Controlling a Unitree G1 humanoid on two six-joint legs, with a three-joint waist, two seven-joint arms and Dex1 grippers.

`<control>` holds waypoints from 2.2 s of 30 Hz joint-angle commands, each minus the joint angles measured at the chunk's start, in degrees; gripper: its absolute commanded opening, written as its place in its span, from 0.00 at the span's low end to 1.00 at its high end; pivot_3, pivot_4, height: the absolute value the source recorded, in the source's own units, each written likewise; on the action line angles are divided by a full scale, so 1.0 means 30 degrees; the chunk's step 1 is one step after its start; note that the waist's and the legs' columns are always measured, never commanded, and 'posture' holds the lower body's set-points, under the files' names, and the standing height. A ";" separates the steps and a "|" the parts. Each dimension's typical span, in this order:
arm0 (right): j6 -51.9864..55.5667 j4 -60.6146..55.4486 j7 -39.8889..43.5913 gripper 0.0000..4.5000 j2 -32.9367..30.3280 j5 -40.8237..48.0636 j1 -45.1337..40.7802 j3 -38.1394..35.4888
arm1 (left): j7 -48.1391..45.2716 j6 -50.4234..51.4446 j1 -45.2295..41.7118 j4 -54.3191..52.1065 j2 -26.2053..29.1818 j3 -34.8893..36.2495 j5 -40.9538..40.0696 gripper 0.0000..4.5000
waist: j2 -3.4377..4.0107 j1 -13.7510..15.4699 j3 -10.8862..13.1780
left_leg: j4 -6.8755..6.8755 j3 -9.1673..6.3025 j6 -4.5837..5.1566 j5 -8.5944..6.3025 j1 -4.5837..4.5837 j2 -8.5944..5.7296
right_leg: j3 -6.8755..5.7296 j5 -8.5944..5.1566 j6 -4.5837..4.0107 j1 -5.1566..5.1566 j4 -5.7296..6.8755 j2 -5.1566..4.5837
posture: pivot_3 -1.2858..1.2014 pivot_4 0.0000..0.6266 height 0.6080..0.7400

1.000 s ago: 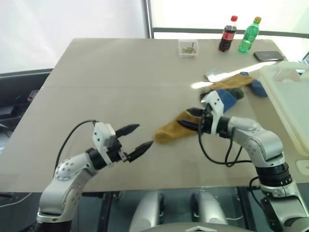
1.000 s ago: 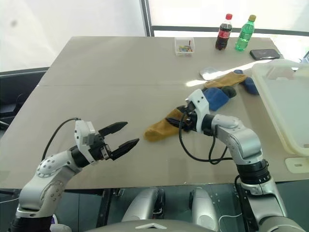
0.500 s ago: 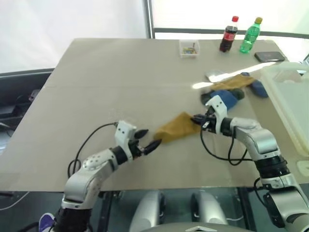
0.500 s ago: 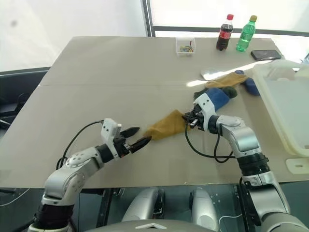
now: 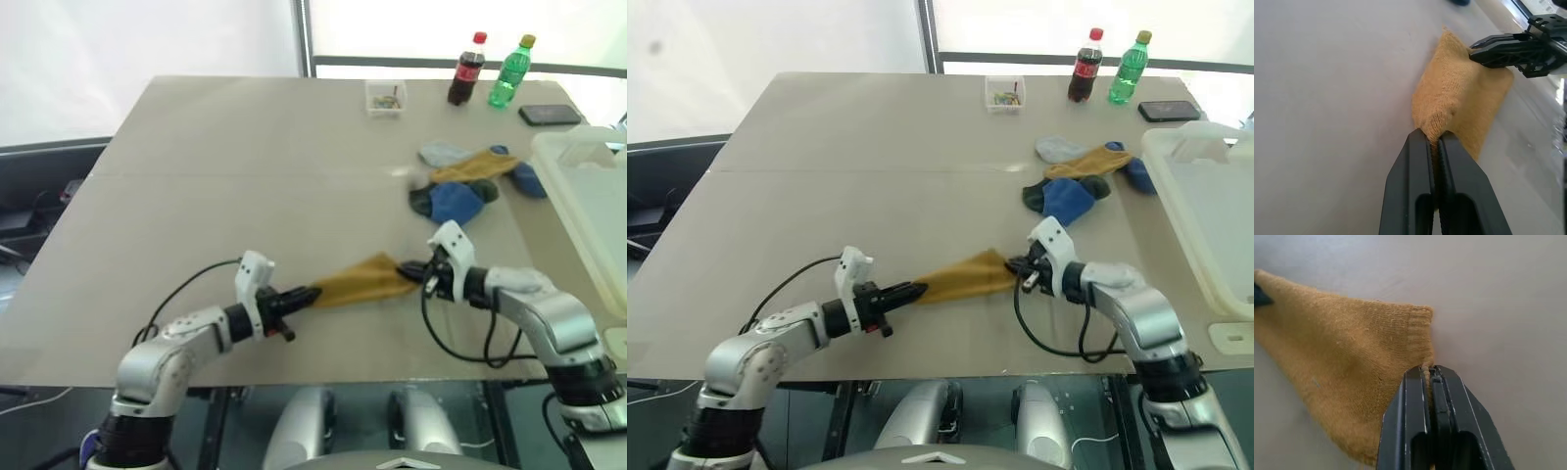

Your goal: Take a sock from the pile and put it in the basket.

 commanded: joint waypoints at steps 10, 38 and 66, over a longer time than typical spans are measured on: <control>-0.0444 -0.1884 -0.3736 0.00 0.1058 -0.0922 0.1435 -0.0692 | -0.1595 -0.2040 -0.2278 0.1160 0.0595 -0.2032 0.2175 0.01 | -0.0006 0.0153 0.0000 | 0.0003 0.0012 -0.0013 0.0015 -0.0007 -0.0011 | -0.0008 0.0000 0.0000 0.0001 -0.0035 0.0005 | 0.52 0.24 0.91; -0.0957 -0.4505 -0.5134 0.00 -0.0538 -0.2022 0.4605 -0.0623 | -0.1838 -0.6102 -0.1352 0.1574 0.0784 -0.1606 0.5123 0.95 | -0.0013 0.0210 -0.0005 | -0.0019 0.0002 0.0006 0.0004 -0.0010 -0.0011 | -0.0036 -0.0002 0.0002 0.0016 -0.0080 -0.0012 | 0.52 0.24 0.91; -0.1142 -0.4294 -0.5127 0.00 -0.0163 -0.2280 0.3604 -0.0676 | -0.0825 -0.5458 -0.3667 0.1765 -0.1176 -0.4096 0.6633 0.95 | -0.0024 0.0180 -0.0008 | -0.0005 0.0003 0.0010 0.0009 0.0000 0.0003 | -0.0028 0.0039 0.0074 0.0055 -0.0074 0.0130 | 0.52 0.24 0.91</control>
